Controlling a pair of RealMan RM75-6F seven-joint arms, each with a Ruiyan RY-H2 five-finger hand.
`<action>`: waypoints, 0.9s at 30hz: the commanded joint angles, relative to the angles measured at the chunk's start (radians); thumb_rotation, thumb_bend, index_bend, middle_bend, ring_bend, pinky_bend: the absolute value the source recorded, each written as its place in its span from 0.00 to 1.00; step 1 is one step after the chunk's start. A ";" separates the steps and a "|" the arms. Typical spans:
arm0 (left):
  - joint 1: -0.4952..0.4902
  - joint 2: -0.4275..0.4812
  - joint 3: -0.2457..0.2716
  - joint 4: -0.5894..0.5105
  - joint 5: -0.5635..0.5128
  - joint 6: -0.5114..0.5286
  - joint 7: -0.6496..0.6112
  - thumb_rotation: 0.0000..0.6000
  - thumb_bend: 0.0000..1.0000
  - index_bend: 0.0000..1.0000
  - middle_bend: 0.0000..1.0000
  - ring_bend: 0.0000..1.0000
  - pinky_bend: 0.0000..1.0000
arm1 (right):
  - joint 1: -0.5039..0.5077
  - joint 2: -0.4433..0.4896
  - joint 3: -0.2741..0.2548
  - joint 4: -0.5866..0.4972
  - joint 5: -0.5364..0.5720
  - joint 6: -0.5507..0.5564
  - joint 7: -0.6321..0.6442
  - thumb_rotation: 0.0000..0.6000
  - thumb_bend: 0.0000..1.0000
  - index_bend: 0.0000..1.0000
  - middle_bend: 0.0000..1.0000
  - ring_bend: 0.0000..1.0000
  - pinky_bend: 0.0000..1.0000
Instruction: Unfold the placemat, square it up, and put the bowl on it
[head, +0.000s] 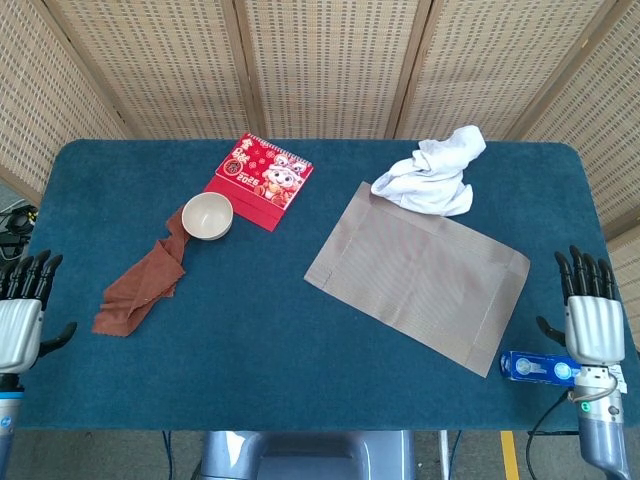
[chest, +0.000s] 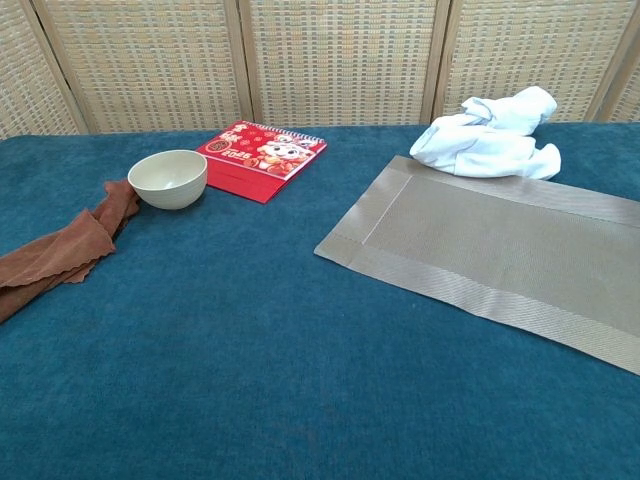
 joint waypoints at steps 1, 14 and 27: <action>-0.006 -0.001 0.004 0.003 0.001 -0.017 -0.013 1.00 0.23 0.00 0.00 0.00 0.00 | -0.042 0.013 -0.026 -0.006 -0.044 0.060 0.011 1.00 0.29 0.00 0.00 0.00 0.00; -0.122 -0.034 -0.029 0.065 0.007 -0.166 -0.039 1.00 0.23 0.00 0.00 0.00 0.00 | -0.066 0.040 0.011 -0.012 -0.026 0.056 0.051 1.00 0.29 0.01 0.00 0.00 0.00; -0.384 -0.285 -0.136 0.342 0.044 -0.319 0.046 1.00 0.23 0.19 0.34 0.40 0.39 | -0.060 0.024 0.059 0.062 0.009 0.033 0.078 1.00 0.29 0.01 0.00 0.00 0.00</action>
